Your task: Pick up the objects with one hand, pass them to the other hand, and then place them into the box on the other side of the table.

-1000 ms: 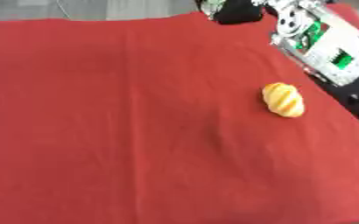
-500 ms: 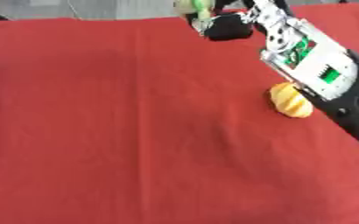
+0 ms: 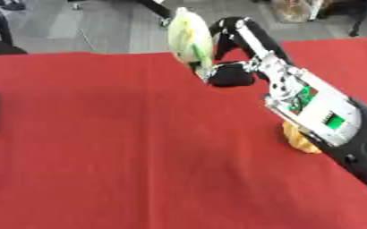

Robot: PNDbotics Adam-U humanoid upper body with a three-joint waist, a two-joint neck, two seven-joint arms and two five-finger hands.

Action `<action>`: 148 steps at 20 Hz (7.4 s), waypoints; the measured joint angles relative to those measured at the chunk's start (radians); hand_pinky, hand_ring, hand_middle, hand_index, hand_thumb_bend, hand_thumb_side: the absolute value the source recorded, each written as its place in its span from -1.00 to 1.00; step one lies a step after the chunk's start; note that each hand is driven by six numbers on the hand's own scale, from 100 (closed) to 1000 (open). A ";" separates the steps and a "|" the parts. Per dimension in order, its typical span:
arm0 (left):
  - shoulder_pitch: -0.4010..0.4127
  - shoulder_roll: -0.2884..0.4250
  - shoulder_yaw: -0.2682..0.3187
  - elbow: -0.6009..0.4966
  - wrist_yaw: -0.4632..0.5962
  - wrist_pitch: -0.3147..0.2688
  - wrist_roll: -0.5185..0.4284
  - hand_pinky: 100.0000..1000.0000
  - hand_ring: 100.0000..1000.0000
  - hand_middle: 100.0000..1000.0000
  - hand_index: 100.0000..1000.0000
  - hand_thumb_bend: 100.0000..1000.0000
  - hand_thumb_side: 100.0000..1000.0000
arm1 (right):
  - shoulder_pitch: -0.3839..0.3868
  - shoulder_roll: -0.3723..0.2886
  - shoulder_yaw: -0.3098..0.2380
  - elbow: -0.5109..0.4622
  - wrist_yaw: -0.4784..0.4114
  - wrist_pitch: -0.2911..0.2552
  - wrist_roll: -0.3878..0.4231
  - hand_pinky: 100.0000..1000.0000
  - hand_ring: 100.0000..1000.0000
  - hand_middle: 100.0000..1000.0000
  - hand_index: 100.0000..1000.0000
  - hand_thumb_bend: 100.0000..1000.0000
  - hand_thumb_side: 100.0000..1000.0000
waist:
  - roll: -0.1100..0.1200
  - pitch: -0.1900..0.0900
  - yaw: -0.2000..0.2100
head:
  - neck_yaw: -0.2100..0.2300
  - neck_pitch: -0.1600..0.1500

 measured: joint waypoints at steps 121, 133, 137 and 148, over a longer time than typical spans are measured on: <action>-0.343 -0.445 -0.513 -0.108 -0.959 -0.183 -0.408 0.17 -0.11 -0.33 -0.20 -0.36 -0.14 | -0.183 0.169 0.202 0.001 -0.009 -0.033 0.205 0.24 -0.16 -0.58 -0.34 -0.44 -1.00 | 0.018 -0.013 0.067 | -0.093 0.057; -0.338 -0.446 -0.514 -0.137 -0.964 -0.187 -0.148 0.05 -0.18 -0.42 -0.28 -0.43 -0.27 | -0.179 0.173 0.202 0.001 -0.020 -0.036 0.198 0.22 -0.17 -0.58 -0.35 -0.44 -1.00 | 0.018 -0.013 0.062 | -0.084 0.040; -0.338 -0.446 -0.521 -0.141 -0.958 -0.193 -0.128 0.04 -0.18 -0.41 -0.28 -0.45 -0.26 | -0.179 0.178 0.202 0.001 -0.027 -0.039 0.190 0.21 -0.18 -0.59 -0.36 -0.42 -1.00 | 0.018 -0.013 0.062 | -0.066 0.025; -0.336 -0.442 -0.523 -0.187 -0.947 -0.206 -0.168 0.39 0.30 0.17 0.35 -0.34 -0.11 | -0.176 0.179 0.196 0.001 -0.041 -0.047 0.140 0.20 -0.19 -0.59 -0.37 -0.41 -1.00 | 0.018 -0.013 0.058 | -0.048 0.026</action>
